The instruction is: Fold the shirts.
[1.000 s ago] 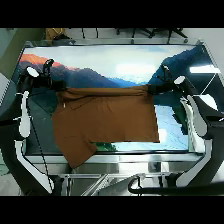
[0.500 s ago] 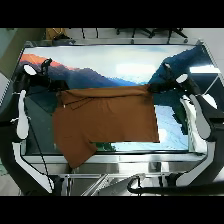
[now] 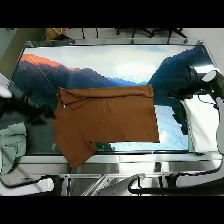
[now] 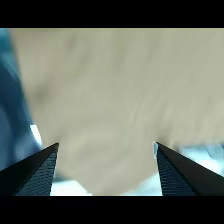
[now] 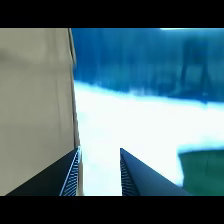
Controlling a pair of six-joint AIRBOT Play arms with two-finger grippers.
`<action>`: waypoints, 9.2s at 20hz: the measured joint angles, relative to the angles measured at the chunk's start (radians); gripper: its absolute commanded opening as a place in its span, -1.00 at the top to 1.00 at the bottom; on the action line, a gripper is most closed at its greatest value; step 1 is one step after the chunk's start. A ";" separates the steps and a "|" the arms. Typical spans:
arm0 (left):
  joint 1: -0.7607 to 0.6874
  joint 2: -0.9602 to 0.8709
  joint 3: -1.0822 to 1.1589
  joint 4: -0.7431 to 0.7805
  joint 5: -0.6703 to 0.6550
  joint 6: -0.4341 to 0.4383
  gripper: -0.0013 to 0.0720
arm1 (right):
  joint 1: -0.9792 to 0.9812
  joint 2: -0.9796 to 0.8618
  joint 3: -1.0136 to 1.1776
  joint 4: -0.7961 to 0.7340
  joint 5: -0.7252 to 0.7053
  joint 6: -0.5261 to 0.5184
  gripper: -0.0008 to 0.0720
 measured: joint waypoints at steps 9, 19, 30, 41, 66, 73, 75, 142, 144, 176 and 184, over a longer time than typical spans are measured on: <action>0.108 0.356 -0.711 -0.104 0.299 -0.005 -0.82 | -0.017 0.148 -0.300 0.062 0.020 0.018 0.15; 0.113 0.216 -0.666 -0.346 0.340 0.213 0.93 | -0.018 0.163 -0.409 0.049 0.085 0.018 -0.38; 0.113 0.432 -0.585 -0.366 0.257 0.197 0.93 | -0.017 0.163 -0.700 0.251 0.056 -0.130 0.48; 0.113 0.735 -0.582 -0.207 0.143 0.098 0.93 | -0.019 0.359 -0.737 0.217 0.048 -0.024 0.94; -0.114 -0.156 -0.006 -0.413 0.572 0.337 -0.85 | 0.026 -0.121 -0.364 0.890 -0.386 -0.763 0.08; -0.114 -0.256 0.216 -0.420 0.353 0.293 -0.85 | -0.021 -0.153 -0.205 0.586 -0.344 -0.545 -0.63; -0.114 -0.261 0.261 -0.420 0.296 0.274 -0.85 | -0.024 -0.165 -0.190 0.547 -0.327 -0.506 -0.62; -0.235 0.111 0.774 -0.820 0.004 0.169 0.93 | 0.529 0.014 0.024 0.245 -0.222 -0.068 -0.80; -0.235 0.111 0.774 -0.820 0.003 0.169 0.93 | 0.450 0.002 -0.015 0.216 -0.151 -0.028 -0.80; -0.235 0.091 0.774 -0.814 -0.042 0.196 0.93 | -0.229 0.196 0.132 0.620 -0.015 -0.064 0.94; -0.285 0.090 0.774 -0.813 -0.068 0.186 0.93 | -0.564 0.290 0.133 0.574 0.186 0.039 0.94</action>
